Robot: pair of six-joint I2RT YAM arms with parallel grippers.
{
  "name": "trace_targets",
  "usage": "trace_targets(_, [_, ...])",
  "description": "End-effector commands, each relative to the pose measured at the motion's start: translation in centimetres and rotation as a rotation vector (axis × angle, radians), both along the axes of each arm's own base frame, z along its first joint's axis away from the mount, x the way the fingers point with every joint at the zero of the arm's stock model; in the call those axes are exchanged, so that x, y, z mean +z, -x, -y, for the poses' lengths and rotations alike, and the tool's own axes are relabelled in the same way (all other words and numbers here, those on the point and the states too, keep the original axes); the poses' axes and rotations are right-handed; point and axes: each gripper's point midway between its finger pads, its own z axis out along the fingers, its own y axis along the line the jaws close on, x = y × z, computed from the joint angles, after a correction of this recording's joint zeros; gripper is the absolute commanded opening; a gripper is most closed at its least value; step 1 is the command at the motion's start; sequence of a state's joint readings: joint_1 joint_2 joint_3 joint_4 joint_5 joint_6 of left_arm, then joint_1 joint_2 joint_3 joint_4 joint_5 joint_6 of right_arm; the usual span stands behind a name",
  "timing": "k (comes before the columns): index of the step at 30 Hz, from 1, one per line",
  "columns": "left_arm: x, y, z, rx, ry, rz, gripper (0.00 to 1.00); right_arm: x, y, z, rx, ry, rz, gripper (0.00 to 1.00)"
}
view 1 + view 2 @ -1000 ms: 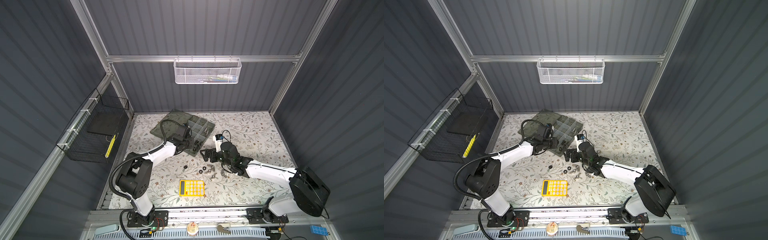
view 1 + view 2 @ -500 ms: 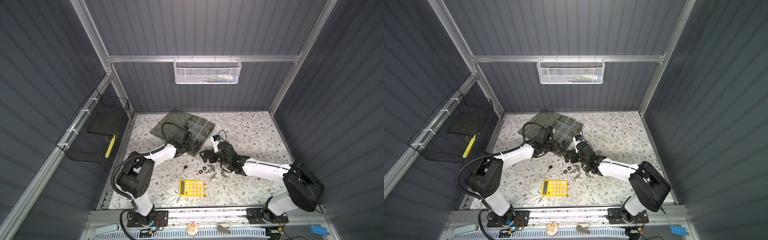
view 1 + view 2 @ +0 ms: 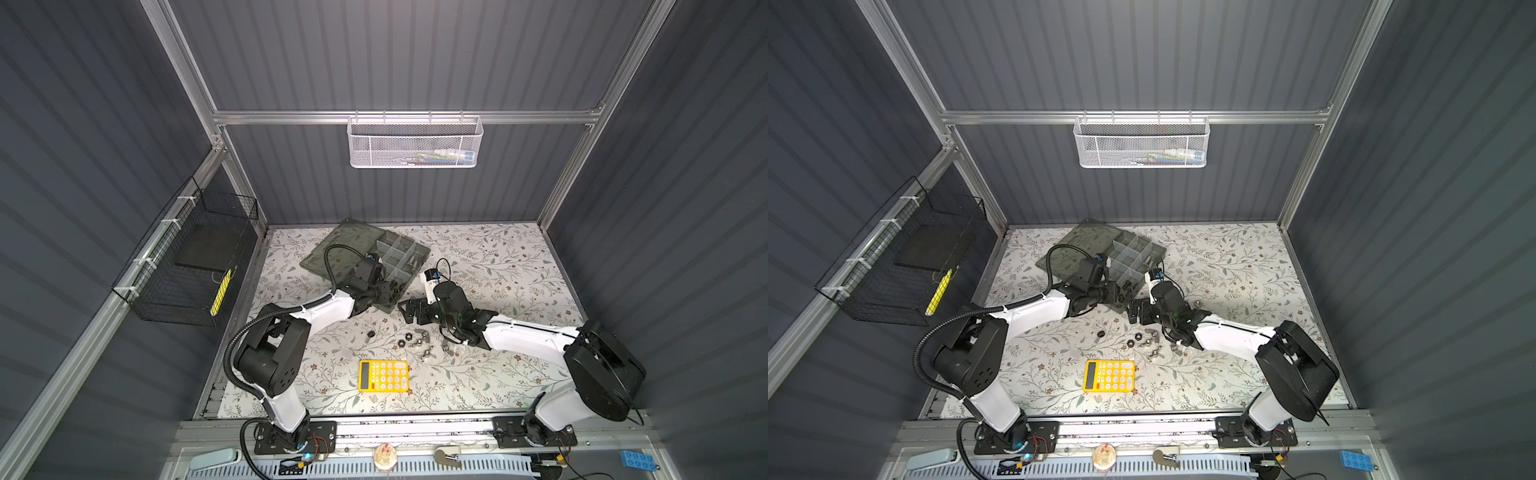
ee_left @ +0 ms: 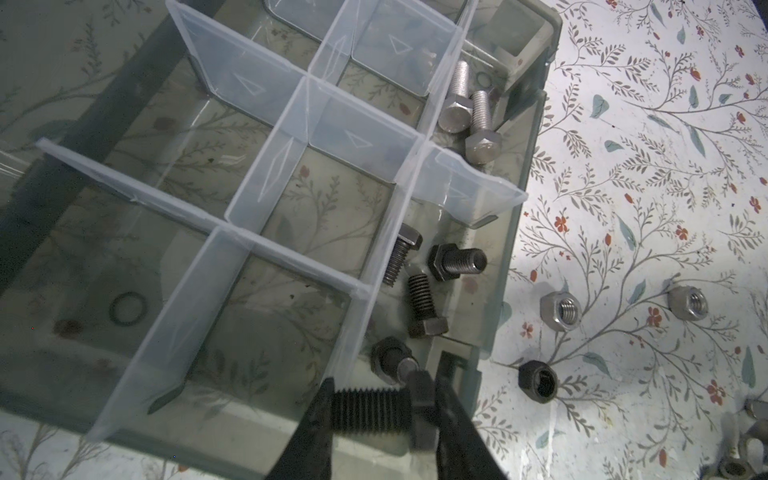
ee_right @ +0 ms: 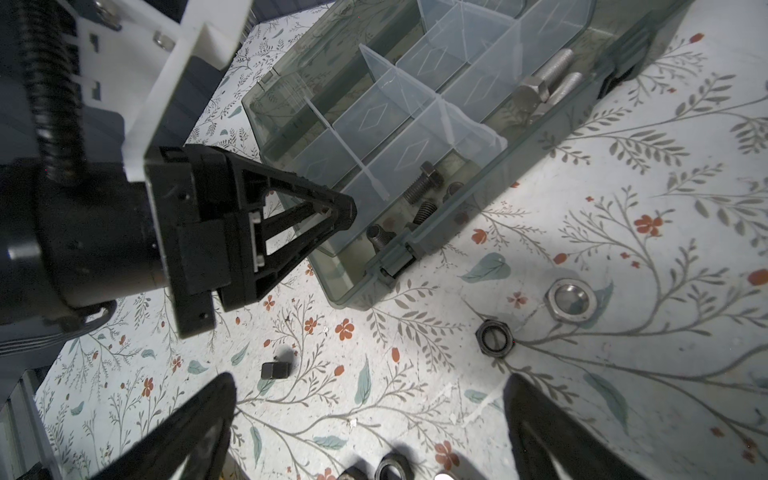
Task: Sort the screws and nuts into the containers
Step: 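Carry the bolt over the organizer with the left gripper while the right gripper returns, then lower the held black bolt toward a compartment with the left gripper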
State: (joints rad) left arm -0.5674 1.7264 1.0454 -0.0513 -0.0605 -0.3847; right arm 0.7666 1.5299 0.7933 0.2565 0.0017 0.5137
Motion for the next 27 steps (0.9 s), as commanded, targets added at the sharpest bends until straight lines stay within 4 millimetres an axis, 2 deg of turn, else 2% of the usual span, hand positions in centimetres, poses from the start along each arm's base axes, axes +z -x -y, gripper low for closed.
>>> trace_targets(1, [-3.1, 2.2, 0.1, -0.045, -0.059, -0.088, 0.32, 0.0, -0.1, -0.3, 0.008, 0.014, 0.0, 0.99])
trace_targets(7, [-2.7, 2.2, 0.1, -0.046, -0.063, -0.076, 0.33, 0.0, -0.1, -0.2, 0.005, 0.014, 0.0, 0.99])
trace_targets(15, [0.0, 1.5, 0.5, -0.045, -0.044, -0.028, 0.33, 0.3, 0.0, 0.0, 0.0, 0.006, 0.004, 0.99])
trace_targets(24, [3.0, 1.4, 1.0, -0.053, -0.017, 0.021, 0.33, 0.4, 0.1, 0.0, 0.0, -0.006, 0.007, 0.99])
trace_targets(27, [3.5, 1.5, 1.2, -0.056, -0.015, 0.029, 0.32, 0.5, 0.1, 0.0, -0.001, -0.009, 0.008, 0.99])
